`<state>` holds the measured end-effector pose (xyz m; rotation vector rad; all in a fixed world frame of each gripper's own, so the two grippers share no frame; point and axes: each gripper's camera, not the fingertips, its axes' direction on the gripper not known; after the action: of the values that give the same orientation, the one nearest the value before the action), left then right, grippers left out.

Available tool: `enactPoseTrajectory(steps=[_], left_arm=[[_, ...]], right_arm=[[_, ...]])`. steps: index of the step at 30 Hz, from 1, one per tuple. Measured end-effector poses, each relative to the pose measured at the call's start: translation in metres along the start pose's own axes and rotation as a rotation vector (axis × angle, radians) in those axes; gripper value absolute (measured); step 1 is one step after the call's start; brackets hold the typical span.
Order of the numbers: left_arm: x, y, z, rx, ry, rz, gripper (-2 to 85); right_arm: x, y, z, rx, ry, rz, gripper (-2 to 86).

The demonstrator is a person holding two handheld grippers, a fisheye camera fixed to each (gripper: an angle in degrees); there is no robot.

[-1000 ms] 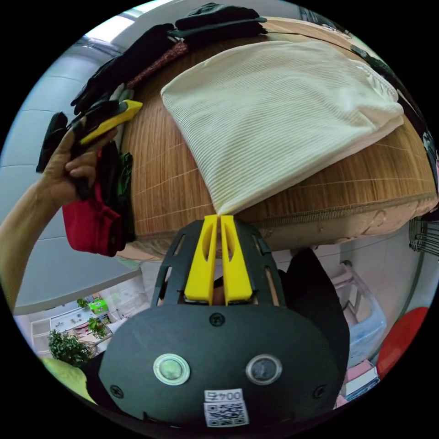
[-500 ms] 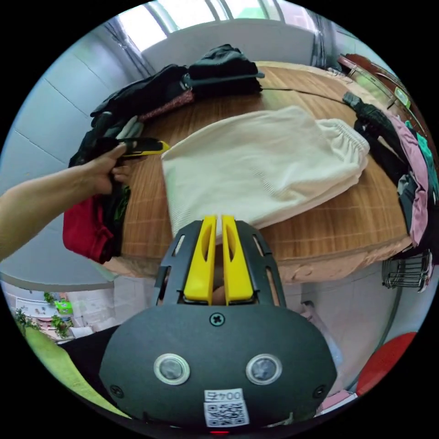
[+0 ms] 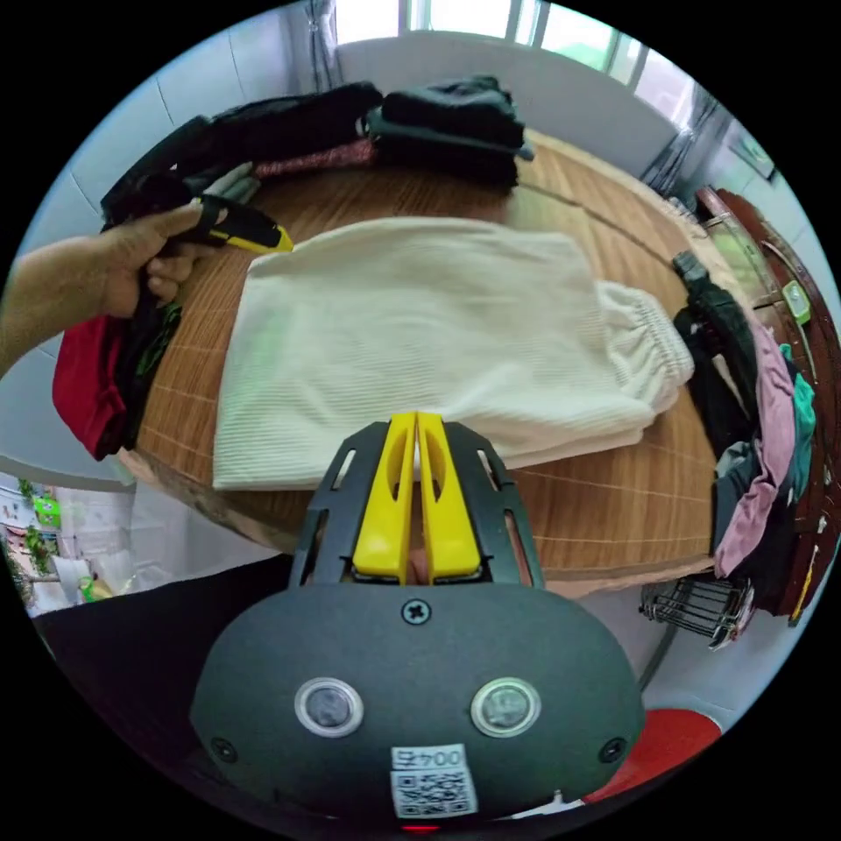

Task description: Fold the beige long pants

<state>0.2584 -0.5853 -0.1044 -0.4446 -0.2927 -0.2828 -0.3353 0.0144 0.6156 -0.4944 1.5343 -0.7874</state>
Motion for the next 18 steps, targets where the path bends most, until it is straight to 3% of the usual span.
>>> enactPoseTrajectory(steps=[7, 10, 14, 18], left_arm=[[0.12, 0.057, 0.072, -0.095, 0.115, 0.235, 0.6], [0.14, 0.088, 0.119, -0.245, 0.062, 0.282, 0.7], [0.134, 0.089, 0.106, -0.194, 0.122, 0.145, 0.7], [0.147, 0.095, 0.092, -0.177, 0.137, 0.215, 0.7]], right_arm=[[0.129, 0.0, 0.037, 0.008, 0.12, 0.121, -0.8], [0.185, 0.02, 0.096, -0.192, -0.001, 0.178, -0.8], [0.233, 0.037, 0.077, -0.099, -0.114, 0.241, -0.4], [0.235, 0.048, 0.072, -0.045, -0.154, 0.126, 2.0]])
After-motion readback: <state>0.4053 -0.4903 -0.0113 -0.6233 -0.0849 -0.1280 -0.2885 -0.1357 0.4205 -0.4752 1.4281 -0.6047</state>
